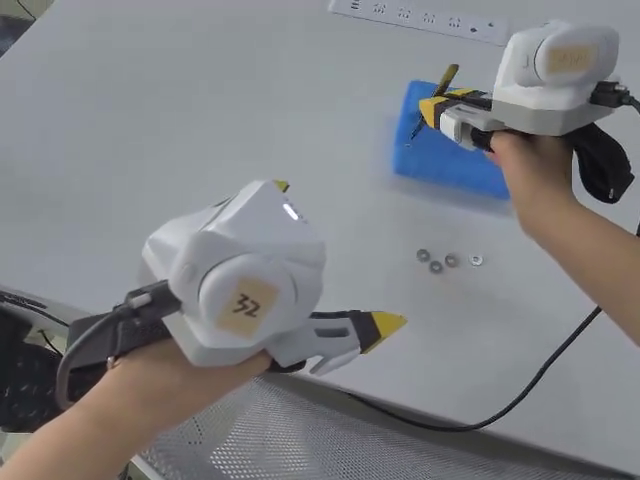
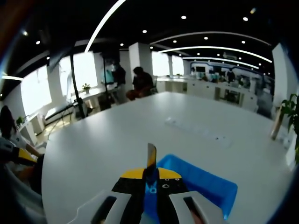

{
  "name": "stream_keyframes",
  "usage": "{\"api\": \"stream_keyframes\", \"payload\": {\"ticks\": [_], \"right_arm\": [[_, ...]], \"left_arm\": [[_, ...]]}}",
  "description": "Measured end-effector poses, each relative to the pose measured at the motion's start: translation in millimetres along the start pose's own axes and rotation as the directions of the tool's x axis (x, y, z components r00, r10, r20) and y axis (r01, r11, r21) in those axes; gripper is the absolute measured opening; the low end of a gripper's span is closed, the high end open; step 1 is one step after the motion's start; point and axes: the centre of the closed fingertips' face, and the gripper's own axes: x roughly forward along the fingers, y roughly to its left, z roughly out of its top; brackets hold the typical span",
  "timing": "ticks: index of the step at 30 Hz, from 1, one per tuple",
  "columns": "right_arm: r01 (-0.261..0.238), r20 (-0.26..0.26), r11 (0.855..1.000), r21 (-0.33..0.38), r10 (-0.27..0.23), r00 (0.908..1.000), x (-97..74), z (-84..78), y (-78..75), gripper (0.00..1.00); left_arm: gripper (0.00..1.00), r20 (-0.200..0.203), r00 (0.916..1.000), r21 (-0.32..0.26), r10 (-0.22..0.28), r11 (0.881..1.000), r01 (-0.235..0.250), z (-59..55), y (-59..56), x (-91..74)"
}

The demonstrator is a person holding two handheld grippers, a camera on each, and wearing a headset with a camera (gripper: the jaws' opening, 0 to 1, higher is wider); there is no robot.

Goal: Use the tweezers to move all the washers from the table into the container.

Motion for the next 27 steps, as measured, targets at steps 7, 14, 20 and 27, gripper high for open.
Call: {"api": "stream_keyframes", "payload": {"ticks": [7,14,20,27], "right_arm": [[-0.012,0.074,1.0,-0.016,0.013,0.9972,-28.5,25.7,10.5,0.04],[-0.03,0.107,0.999,-0.035,0.034,0.9937,-63.3,29.7,33.2,0.04],[-0.063,0.094,0.998,-0.03,0.065,0.9935,-76.7,20.2,53.8,0.04],[-0.076,0.044,0.997,-0.027,0.077,0.9961,-89.8,-8.5,75.3,0.04]], "left_arm": [[0.98,0.002,1.0,0.005,-0.002,1.0,0.002,0.7,-1.8,-0.9],[0.98,0.002,1.0,0.005,0.005,1.0,-0.005,0.2,-1.0,-2.8],[0.98,0.026,0.9996,-0.008,0.008,1.0,-0.008,5.7,-0.3,-5.7],[0.99,0.03,0.9994,0.001,0.017,1.0,-0.017,8.4,1.0,-7.6]]}}
